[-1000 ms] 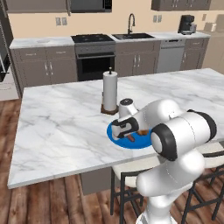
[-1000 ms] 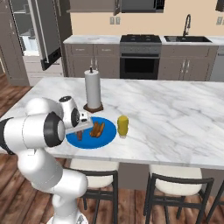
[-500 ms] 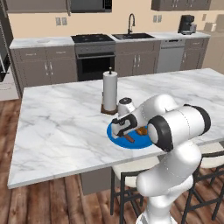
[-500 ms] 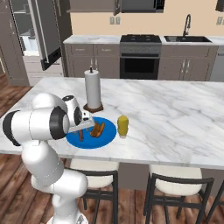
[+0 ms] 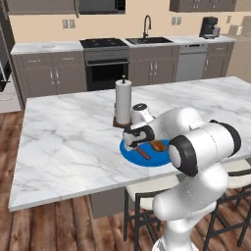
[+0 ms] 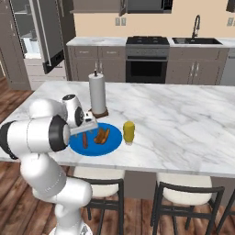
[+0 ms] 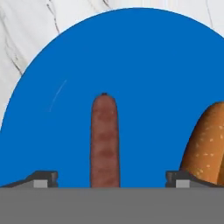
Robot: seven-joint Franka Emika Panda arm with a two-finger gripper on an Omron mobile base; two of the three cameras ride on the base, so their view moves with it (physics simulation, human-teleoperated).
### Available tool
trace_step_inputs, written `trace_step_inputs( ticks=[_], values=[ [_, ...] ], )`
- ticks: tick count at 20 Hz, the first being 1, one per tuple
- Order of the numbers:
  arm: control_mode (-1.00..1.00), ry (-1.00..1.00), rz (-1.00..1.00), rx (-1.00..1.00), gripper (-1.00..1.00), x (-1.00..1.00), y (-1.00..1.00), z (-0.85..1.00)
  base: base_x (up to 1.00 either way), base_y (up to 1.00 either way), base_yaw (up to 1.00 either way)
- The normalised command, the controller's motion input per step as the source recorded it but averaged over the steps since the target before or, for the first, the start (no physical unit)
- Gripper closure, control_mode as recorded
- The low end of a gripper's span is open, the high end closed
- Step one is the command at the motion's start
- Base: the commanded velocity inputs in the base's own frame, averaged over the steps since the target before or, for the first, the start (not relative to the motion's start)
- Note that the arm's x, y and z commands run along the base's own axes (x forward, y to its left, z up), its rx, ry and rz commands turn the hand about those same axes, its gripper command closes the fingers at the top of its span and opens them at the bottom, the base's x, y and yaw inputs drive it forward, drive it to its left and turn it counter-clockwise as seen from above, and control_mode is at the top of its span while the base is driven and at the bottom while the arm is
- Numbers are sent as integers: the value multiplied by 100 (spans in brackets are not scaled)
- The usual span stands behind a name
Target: Move the hot dog bun to the plate on the dining table and place the condiment next to that plate. Then navigate to the fridge and take the sausage and place it on the plate as well.
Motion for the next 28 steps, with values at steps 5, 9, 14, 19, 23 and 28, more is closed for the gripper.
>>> trace_step_inputs(
  ticks=[5,9,14,19,23,28],
  values=[
    [-100,-1,0,13,-100,-100,0,91,0,0,0],
    [-100,0,0,16,-100,-100,0,100,0,0,0],
    [-100,0,-1,13,-100,-100,0,82,0,0,0],
    [-100,0,0,3,-100,-100,13,48,0,0,0],
    [-100,0,0,0,-100,-95,27,29,0,0,0],
    [-100,0,0,-2,-100,-68,33,26,0,0,0]
  ],
)
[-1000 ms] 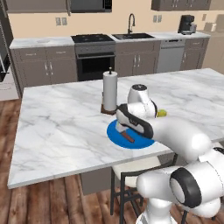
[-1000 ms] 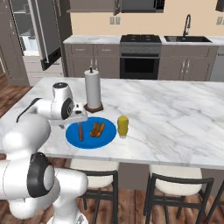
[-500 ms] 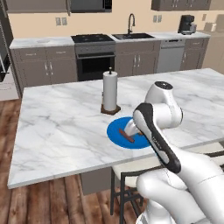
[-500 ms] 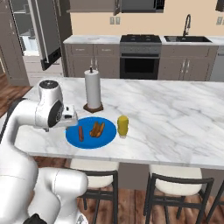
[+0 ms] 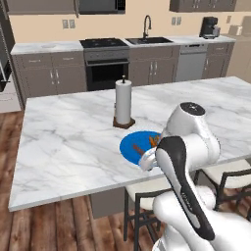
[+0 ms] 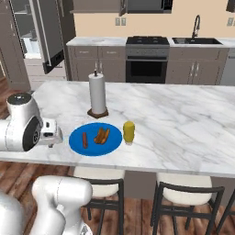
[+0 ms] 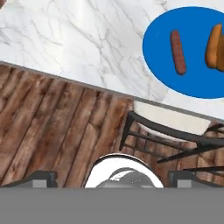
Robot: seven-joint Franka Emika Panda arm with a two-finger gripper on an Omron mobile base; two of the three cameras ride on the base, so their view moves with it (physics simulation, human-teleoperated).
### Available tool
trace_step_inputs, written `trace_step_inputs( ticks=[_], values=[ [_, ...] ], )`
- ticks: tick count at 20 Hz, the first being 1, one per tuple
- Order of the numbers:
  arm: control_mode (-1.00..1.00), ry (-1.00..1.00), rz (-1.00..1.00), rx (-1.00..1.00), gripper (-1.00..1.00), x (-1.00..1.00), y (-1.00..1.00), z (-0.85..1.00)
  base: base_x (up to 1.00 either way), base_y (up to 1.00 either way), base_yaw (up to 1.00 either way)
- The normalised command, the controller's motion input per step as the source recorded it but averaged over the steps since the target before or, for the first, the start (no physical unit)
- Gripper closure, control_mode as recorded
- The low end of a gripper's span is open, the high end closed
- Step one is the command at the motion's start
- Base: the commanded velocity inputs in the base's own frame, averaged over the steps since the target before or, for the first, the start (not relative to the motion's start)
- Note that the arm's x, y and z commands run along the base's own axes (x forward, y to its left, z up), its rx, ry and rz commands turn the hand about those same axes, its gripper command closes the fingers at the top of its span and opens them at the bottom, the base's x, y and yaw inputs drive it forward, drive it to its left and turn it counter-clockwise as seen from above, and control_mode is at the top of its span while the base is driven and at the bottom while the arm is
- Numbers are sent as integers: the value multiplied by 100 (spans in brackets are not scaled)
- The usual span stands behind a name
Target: Move the hot dog bun to the plate on the dining table and place the condiment next to that plate. Then navigate to the fridge and take the sausage and place it on the plate as well.
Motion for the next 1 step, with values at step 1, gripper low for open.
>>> trace_step_inputs(
  ticks=[1],
  values=[
    [-100,0,0,-3,-100,-55,42,29,0,0,0]
  ],
)
